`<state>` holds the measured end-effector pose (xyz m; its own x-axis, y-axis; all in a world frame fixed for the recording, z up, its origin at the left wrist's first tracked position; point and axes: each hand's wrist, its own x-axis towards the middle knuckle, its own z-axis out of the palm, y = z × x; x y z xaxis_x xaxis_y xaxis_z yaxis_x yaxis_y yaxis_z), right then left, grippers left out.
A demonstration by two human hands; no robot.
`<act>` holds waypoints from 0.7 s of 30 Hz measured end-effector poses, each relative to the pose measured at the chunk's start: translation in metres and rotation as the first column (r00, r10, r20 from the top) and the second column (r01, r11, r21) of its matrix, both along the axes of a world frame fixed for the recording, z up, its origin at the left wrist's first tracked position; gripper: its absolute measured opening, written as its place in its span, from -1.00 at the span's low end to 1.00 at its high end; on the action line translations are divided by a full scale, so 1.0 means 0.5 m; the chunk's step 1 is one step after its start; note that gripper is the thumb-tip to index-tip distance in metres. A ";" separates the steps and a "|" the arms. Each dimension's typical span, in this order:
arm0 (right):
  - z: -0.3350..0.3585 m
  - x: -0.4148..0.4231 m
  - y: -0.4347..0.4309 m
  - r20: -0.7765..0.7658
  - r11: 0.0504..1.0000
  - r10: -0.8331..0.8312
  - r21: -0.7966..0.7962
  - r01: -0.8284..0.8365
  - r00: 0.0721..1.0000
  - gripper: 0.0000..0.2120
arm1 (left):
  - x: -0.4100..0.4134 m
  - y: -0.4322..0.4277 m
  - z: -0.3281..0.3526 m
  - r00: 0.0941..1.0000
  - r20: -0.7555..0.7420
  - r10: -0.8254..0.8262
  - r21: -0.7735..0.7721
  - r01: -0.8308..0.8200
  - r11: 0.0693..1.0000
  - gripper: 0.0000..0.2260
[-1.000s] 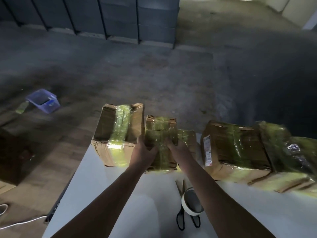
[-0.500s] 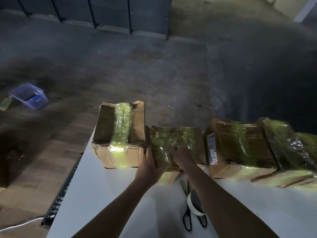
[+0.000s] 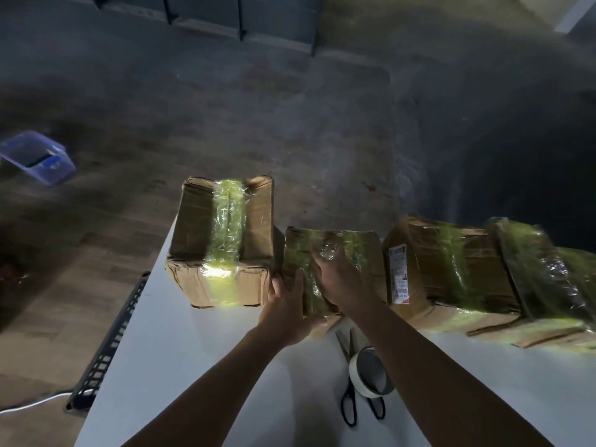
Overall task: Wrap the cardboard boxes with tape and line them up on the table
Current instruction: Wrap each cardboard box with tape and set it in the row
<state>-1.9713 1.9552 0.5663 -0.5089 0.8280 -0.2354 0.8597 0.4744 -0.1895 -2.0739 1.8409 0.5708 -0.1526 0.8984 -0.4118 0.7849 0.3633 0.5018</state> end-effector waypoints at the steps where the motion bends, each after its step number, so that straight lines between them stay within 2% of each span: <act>1: -0.002 0.006 -0.001 -0.033 1.000 0.019 -0.006 -0.020 0.999 -0.47 | 0.003 -0.002 0.000 1.000 0.004 0.007 0.002 -0.007 1.000 -0.01; 3: 0.000 0.020 -0.003 -0.110 0.999 0.042 -0.030 -0.046 0.993 -0.52 | 0.011 -0.009 0.002 1.000 -0.029 0.010 0.029 -0.009 1.000 -0.07; 5: 0.006 0.027 0.001 -0.149 0.998 0.028 -0.046 -0.035 0.989 -0.54 | 0.017 -0.011 0.007 0.978 -0.206 -0.021 0.123 0.047 0.991 -0.18; 7: 0.015 0.022 0.006 -0.139 0.999 0.026 -0.020 -0.029 0.990 -0.54 | 0.017 -0.008 0.012 0.914 -0.399 -0.075 0.216 0.173 0.961 -0.29; 8: 0.019 0.018 0.005 -0.131 1.000 0.025 -0.010 -0.027 0.991 -0.54 | 0.017 -0.005 0.011 0.886 -0.450 -0.114 0.224 0.236 0.946 -0.32; 15: 0.009 0.026 -0.023 -0.178 0.999 0.006 0.041 0.001 0.984 -0.52 | -0.002 -0.010 -0.009 0.842 -0.461 -0.281 0.161 0.390 0.907 -0.26; 21: 0.002 0.042 -0.019 -0.203 0.998 0.017 -0.048 -0.028 0.979 -0.51 | -0.005 -0.004 -0.012 0.828 -0.481 -0.288 0.136 0.395 0.908 -0.35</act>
